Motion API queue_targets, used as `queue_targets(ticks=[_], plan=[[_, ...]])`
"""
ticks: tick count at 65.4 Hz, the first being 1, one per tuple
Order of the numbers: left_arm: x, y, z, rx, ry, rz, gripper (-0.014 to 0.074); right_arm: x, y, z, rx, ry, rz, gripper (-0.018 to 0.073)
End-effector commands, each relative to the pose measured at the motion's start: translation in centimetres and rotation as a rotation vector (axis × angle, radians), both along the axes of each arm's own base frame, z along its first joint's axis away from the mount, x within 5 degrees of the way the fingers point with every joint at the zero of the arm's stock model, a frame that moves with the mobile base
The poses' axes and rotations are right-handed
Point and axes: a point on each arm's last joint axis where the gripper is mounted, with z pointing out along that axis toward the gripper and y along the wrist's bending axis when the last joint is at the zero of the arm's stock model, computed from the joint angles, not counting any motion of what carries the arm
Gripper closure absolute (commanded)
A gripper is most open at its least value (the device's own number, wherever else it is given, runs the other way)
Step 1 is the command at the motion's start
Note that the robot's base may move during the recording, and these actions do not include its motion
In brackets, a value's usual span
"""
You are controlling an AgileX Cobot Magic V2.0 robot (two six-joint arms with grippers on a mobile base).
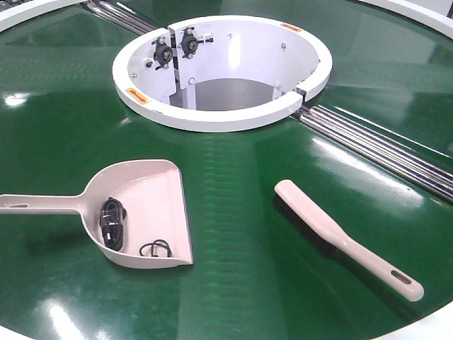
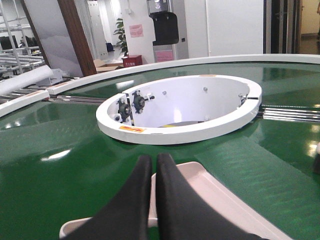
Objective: Clean and inspect green conveyor with broom and dustpan
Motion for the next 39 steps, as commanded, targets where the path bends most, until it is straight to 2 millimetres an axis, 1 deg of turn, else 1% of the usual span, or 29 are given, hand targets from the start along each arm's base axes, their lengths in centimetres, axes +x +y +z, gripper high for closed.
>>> queue_targets(ticks=[1, 36, 39], plan=[[-0.03, 0.16, 1.76, -0.027, -0.096, 0.015, 0.0603, -0.07, -0.04, 1.41, 0.027, -0.082, -0.003, 0.0568], [-0.02, 0.15, 1.74, -0.029, -0.092, 0.014, 0.0603, -0.05, -0.04, 1.33, 0.025, -0.073, -0.003, 0.0568], [0.01, 0.14, 1.51, -0.028, -0.086, 0.014, 0.0603, -0.05, -0.04, 1.32, 0.024, -0.072, -0.003, 0.0568]])
